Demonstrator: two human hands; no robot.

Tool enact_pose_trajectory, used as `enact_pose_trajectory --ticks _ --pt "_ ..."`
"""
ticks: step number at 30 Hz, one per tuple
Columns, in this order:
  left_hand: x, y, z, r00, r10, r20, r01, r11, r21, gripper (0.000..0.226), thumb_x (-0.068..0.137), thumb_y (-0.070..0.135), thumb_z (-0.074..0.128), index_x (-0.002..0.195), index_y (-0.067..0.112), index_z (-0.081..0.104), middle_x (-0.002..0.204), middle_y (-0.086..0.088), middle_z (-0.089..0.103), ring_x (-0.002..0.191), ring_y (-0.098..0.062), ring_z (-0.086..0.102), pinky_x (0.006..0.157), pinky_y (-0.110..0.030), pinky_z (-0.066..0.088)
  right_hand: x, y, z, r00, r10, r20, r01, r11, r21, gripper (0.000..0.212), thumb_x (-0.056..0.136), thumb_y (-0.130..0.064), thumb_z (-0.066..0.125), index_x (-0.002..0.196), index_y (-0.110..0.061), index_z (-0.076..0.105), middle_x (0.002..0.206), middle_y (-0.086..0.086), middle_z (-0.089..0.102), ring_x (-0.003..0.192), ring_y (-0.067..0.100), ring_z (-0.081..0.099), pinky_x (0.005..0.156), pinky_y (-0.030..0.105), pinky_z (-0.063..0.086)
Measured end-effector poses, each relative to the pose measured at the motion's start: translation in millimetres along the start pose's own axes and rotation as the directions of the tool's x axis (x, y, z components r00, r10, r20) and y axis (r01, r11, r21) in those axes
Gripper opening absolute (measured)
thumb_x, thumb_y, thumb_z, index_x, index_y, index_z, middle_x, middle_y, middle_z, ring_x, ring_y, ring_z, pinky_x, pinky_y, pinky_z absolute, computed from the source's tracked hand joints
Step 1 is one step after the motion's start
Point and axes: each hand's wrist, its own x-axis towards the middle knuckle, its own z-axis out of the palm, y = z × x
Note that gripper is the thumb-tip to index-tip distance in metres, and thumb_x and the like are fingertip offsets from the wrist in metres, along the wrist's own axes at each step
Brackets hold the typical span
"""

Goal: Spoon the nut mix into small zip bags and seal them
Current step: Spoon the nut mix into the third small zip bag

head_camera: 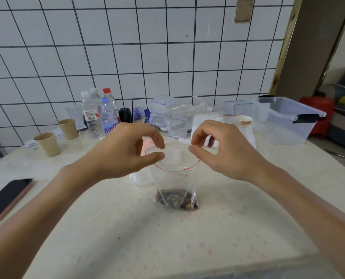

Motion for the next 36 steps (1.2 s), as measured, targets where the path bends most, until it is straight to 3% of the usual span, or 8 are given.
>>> enact_pose_trajectory --ticks 3,6,10,14,21,26,31,36 --pt "-9 -4 -5 0.982 0.157 0.108 -0.169 0.979 0.114 0.032 0.091 0.065 0.062 0.112 0.042 0.068 0.087 0.021 0.067 0.067 0.0 0.061 0.057 -0.02 0.044 -10 -3 -1 0.976 -0.184 0.115 0.187 0.982 -0.019 0.02 0.09 -0.033 0.079 0.104 -0.023 0.069 0.103 -0.017 0.067 0.101 0.01 0.062 0.093 0.025 0.046" --pt "-8 -11 -4 0.955 0.227 0.19 -0.286 0.875 0.39 0.04 0.091 0.073 0.052 0.115 0.045 0.068 0.103 0.028 0.067 0.069 0.024 0.047 0.056 -0.008 0.029 -6 -2 0 0.911 -0.17 0.375 0.298 0.901 -0.314 0.039 0.094 -0.046 0.069 0.129 -0.031 0.06 0.124 -0.019 0.064 0.123 0.01 0.05 0.113 0.026 0.031" --pt "5 -20 -7 0.959 0.203 0.198 -0.276 0.825 0.494 0.042 0.094 0.07 0.04 0.108 0.043 0.07 0.1 0.023 0.068 0.057 0.016 0.038 0.061 -0.02 0.048 9 -5 -6 0.88 -0.125 0.459 0.39 0.742 -0.545 0.032 0.105 -0.042 0.049 0.132 -0.029 0.061 0.121 -0.016 0.065 0.114 0.009 0.056 0.12 0.031 0.02" --pt "13 -19 -20 0.977 0.189 0.096 -0.204 0.963 0.177 0.037 0.088 0.067 0.052 0.093 0.034 0.067 0.083 0.023 0.064 0.069 0.001 0.064 0.06 -0.02 0.054 19 -11 -23 0.932 -0.168 0.322 0.293 0.871 -0.394 0.006 0.097 -0.028 0.068 0.098 -0.022 0.069 0.088 -0.019 0.058 0.085 0.005 0.052 0.096 0.028 0.041" --pt "9 -14 -6 0.987 0.158 -0.005 -0.159 0.987 -0.039 0.031 0.077 0.05 0.078 0.084 0.024 0.061 0.081 0.014 0.064 0.064 -0.011 0.068 0.057 -0.031 0.055 22 -7 -27 0.971 -0.023 0.239 0.048 0.994 -0.099 0.019 0.083 -0.013 0.084 0.085 -0.019 0.065 0.082 -0.009 0.067 0.084 0.006 0.062 0.069 0.008 0.043" --pt "-4 -22 8 0.993 0.111 -0.044 -0.112 0.994 -0.016 0.042 0.073 0.059 0.079 0.096 0.027 0.065 0.093 0.016 0.06 0.074 -0.01 0.068 0.062 -0.025 0.056 12 13 -18 0.981 0.024 0.19 0.005 0.988 -0.151 0.019 0.085 -0.019 0.084 0.086 -0.021 0.065 0.087 -0.01 0.066 0.086 0.003 0.059 0.082 0.018 0.045" --pt "-34 -35 39 0.979 -0.152 -0.133 0.116 0.962 -0.248 0.061 0.066 0.061 0.084 0.113 0.031 0.06 0.116 0.016 0.06 0.091 -0.009 0.069 0.069 -0.025 0.062 -23 33 -5 0.988 0.154 -0.023 -0.152 0.986 0.075 0.035 0.08 -0.036 0.087 0.103 -0.024 0.064 0.102 -0.015 0.067 0.1 -0.001 0.062 0.084 0.01 0.048" --pt "-61 -39 97 0.907 -0.374 0.196 0.419 0.746 -0.517 0.072 0.074 0.058 0.085 0.132 0.026 0.057 0.128 0.008 0.066 0.112 -0.006 0.067 0.094 -0.036 0.06 -61 52 43 0.881 0.443 0.167 -0.474 0.828 0.3 0.097 0.055 -0.068 0.084 0.134 -0.023 0.05 0.122 -0.009 0.063 0.108 0.004 0.066 0.094 0.031 0.056"
